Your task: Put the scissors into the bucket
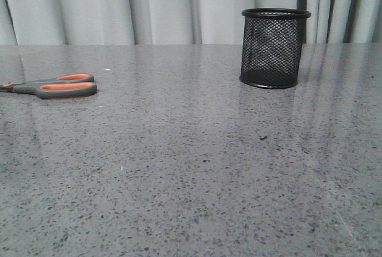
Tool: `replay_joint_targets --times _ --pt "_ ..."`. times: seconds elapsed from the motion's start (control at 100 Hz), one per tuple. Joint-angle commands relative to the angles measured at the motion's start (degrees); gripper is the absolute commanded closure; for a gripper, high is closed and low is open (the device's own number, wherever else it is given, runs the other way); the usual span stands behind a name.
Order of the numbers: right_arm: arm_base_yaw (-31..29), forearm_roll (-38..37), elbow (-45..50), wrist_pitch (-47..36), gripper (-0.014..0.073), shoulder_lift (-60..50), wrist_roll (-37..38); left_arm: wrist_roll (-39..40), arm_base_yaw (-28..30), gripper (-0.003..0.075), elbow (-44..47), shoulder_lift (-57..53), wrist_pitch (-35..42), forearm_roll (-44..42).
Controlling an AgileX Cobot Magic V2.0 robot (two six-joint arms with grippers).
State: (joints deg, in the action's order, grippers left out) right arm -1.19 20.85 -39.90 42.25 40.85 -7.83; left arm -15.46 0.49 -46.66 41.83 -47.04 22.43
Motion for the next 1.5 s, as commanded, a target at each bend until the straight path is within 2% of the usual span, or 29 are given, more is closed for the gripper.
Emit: replay_joint_targets --times 0.0,0.22,0.4,0.57,0.67,0.93,1.02,1.12,1.21,1.34,1.49 --pt "-0.2 0.5 -2.1 -3.3 0.0162 0.3 -0.7 -0.3 0.0 0.0404 -2.3 2.0 3.3 2.8" --pt "-0.2 0.7 -2.1 -3.4 0.0162 0.3 -0.8 -4.4 0.0 0.0403 -6.8 9.8 1.1 3.9" --pt "-0.2 0.7 -2.1 -3.5 0.0162 0.3 -1.1 -9.4 0.0 0.04 -13.9 18.3 -1.7 4.0" --pt "-0.2 0.7 -2.1 -4.0 0.0162 0.3 -1.2 -13.9 0.0 0.0273 -21.7 27.4 -7.2 4.9" --pt "-0.2 0.7 -2.1 -4.0 0.0162 0.3 -1.6 -16.7 0.0 0.026 -27.0 33.1 -11.2 4.9" --pt "-0.2 0.7 -2.1 -4.0 0.0162 0.3 -2.0 -32.6 -0.1 0.026 -39.1 47.0 -23.6 4.9" --pt "-0.2 0.7 -2.1 -3.9 0.0162 0.3 -2.0 -39.7 -1.0 0.026 -41.3 49.9 -24.9 4.9" --pt "-0.2 0.7 -2.1 -3.8 0.0162 0.3 -2.1 -51.1 -3.2 0.026 -42.2 51.6 -25.3 4.7" --pt "-0.2 0.7 -2.1 -3.6 0.0162 0.3 -2.1 -59.0 -5.4 0.026 -42.2 52.0 -24.7 1.9" --pt "-0.2 0.7 -2.1 -3.4 0.0162 0.3 -3.0 -59.8 -8.7 0.026 -42.2 52.0 -23.4 -7.0" --pt "-0.2 0.7 -2.1 -3.4 0.0162 0.3 -3.1 -60.2 -10.2 0.026 -42.2 52.7 -23.5 -8.3"
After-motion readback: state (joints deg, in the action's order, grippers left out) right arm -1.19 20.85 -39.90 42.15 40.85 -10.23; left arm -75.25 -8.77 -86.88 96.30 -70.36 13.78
